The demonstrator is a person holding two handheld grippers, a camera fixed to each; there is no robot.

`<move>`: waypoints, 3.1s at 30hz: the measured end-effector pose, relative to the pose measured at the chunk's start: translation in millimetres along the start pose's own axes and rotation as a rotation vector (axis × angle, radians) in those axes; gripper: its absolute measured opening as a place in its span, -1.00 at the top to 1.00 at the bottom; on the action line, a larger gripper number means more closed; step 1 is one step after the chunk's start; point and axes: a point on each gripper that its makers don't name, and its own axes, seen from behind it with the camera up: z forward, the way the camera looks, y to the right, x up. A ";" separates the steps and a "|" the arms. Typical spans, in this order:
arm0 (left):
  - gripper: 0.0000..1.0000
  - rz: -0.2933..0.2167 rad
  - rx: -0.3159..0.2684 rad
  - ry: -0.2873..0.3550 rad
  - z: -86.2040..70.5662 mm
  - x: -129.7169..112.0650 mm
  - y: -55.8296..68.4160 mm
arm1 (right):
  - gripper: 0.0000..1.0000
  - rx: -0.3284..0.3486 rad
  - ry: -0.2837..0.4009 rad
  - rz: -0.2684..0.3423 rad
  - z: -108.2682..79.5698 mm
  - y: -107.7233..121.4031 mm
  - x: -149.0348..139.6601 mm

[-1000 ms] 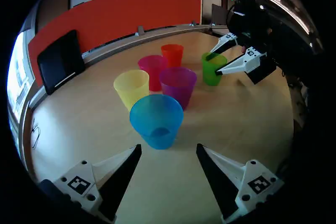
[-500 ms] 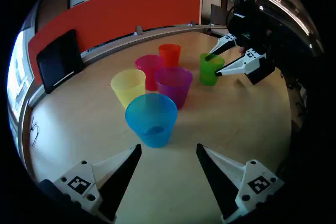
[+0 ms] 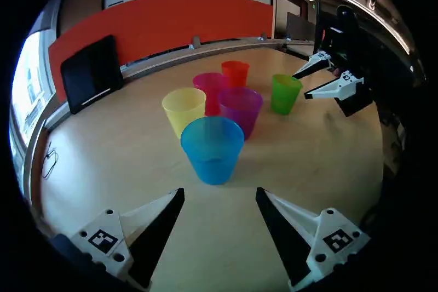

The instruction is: Pour water

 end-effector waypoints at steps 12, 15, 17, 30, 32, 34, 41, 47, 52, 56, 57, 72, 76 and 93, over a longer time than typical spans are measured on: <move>-0.94 -0.059 0.123 0.066 -21.7 -9.0 -20.0 | -1.00 -0.117 0.066 0.044 -44.3 7.1 -1.4; -0.94 -0.075 0.164 0.097 -29.7 -4.9 -29.0 | -1.00 -0.162 0.097 0.068 -53.0 12.8 4.1; -0.94 -0.087 0.186 0.127 -35.3 -0.7 -34.4 | -1.00 -0.189 0.121 0.087 -58.3 15.5 8.4; -0.94 -0.162 0.353 0.302 -69.2 26.2 -67.3 | -0.99 -0.425 0.288 0.160 -92.0 47.9 34.4; -0.94 -0.170 0.377 0.334 -74.5 32.4 -71.7 | -1.00 -0.454 0.312 0.178 -96.1 52.1 38.0; -0.94 -0.175 0.405 0.360 -79.4 37.7 -76.2 | -1.00 -0.486 0.340 0.198 -100.6 56.7 41.1; -0.94 -0.161 0.482 0.440 -90.3 54.4 -82.9 | -0.99 -0.581 0.399 0.239 -112.5 67.0 44.4; -0.94 -0.176 0.530 0.536 -107.3 72.1 -84.1 | -0.99 -0.650 0.436 0.236 -121.9 70.2 48.6; -0.94 -0.195 0.563 0.604 -121.1 80.0 -87.8 | -1.00 -0.691 0.481 0.246 -132.3 68.5 55.0; -0.94 -0.199 0.604 0.630 -131.5 80.0 -93.9 | -0.99 -0.710 0.514 0.258 -140.4 66.4 58.9; -0.94 -0.197 0.613 0.638 -134.0 80.3 -95.0 | -0.99 -0.713 0.521 0.260 -142.3 65.7 59.9; -0.94 -0.200 0.663 0.698 -137.5 76.3 -97.1 | -1.00 -0.761 0.577 0.232 -154.3 55.8 77.7; -0.94 -0.203 0.681 0.711 -137.7 73.6 -99.6 | -0.99 -0.759 0.586 0.223 -152.8 50.8 84.2; -0.94 -0.211 0.665 0.710 -112.5 60.6 -93.6 | -0.99 -0.768 0.584 0.256 -152.3 53.6 85.0</move>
